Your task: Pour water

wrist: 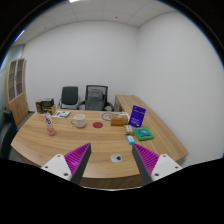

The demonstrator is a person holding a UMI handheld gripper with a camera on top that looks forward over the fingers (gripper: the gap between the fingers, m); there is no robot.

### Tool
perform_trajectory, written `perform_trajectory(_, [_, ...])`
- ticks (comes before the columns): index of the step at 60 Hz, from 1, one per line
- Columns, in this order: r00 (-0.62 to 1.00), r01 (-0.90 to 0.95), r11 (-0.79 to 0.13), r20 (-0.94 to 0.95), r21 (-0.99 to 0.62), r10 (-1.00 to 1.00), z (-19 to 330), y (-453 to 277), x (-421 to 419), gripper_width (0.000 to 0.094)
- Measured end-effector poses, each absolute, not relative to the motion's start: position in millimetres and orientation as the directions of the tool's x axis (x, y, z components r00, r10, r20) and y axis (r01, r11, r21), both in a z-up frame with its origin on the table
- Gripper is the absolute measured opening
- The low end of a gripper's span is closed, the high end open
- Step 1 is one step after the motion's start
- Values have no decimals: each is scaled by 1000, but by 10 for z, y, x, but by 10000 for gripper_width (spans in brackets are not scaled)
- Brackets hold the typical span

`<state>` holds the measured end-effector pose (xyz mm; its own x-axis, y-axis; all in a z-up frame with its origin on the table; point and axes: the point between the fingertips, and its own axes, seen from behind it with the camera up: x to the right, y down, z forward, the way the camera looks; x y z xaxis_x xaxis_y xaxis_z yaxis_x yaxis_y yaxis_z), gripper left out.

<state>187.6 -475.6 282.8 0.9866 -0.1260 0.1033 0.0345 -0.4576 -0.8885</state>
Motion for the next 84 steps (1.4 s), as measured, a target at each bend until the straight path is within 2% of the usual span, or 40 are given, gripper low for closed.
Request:
perform_trajectory(18, [994, 39, -504, 86, -863, -71, 2471, -4589, 1477, 861])
perform_trajectory(38, [995, 84, -526, 44, -847, 89, 1861, -4029, -103, 858])
perform_trajectory(48, [990, 97, -516, 31, -851, 135, 1561, -3442, -1037, 860])
perform_trajectory(53, [989, 89, -481, 21, -872, 145, 1456, -3054, -1457, 858])
perform_trajectory(69, [996, 15, -399, -23, -917, 90, 987, -1741, -2221, 846])
perform_trajectory(74, [996, -11, -377, -44, -926, 78, 890, -1406, -2325, 801])
perform_trajectory(80, [997, 0, -362, -26, -932, 66, 755, -1099, -2364, 693])
perform_trajectory(84, [998, 21, -354, -2, -935, 62, 683, -979, -2346, 550])
